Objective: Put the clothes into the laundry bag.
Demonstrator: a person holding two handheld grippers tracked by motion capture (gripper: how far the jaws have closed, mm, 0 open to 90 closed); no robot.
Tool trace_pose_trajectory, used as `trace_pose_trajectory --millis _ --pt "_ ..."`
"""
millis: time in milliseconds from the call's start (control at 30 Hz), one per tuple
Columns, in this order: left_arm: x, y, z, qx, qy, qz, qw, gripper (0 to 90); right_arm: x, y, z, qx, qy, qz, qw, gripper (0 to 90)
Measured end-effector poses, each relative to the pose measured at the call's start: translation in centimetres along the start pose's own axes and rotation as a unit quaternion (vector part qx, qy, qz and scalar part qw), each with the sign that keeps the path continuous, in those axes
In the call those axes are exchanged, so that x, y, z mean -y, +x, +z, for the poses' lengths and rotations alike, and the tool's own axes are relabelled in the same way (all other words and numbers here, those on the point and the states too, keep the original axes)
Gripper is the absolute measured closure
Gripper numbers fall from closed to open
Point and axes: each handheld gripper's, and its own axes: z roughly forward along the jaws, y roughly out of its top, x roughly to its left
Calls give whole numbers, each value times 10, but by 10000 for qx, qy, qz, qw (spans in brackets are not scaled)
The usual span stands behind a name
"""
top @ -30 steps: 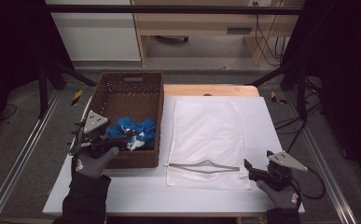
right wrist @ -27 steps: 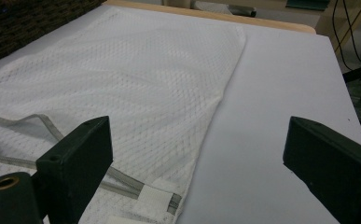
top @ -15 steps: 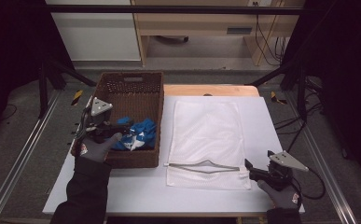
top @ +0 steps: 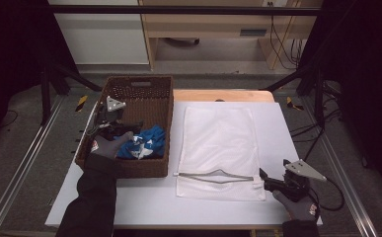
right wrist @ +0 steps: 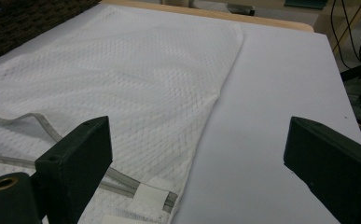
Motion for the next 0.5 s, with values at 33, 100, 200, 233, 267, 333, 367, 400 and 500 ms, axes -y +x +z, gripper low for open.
trace_pose_trajectory --millis 33,100,200,233,267,333,367,400,500 --pt "1 1 2 13 2 -9 10000 110 0 0 0 -3 3 -7 10000 83" --pt "2 2 5 14 33 21 10000 109 1 0 1 12 11 -27 10000 83" --pt "4 4 11 51 113 114 9999 100 1 0 1 4 35 -38 10000 81" --pt "4 4 11 51 113 114 9999 93 1 0 2 4 35 -41 10000 81" --pt "6 4 15 143 178 133 9997 85 1 0 1 -4 39 -33 10000 81" --pt "7 5 19 162 260 138 9994 78 1 0 2 2 47 -37 10000 80" --pt "8 5 22 164 320 136 9993 74 1 1 2 2 52 -37 10000 79" --pt "10 4 24 178 364 141 9991 68 1 1 2 -3 52 -52 10000 79" --pt "14 2 30 242 500 182 9983 60 1 0 2 -2 48 -45 10000 78"
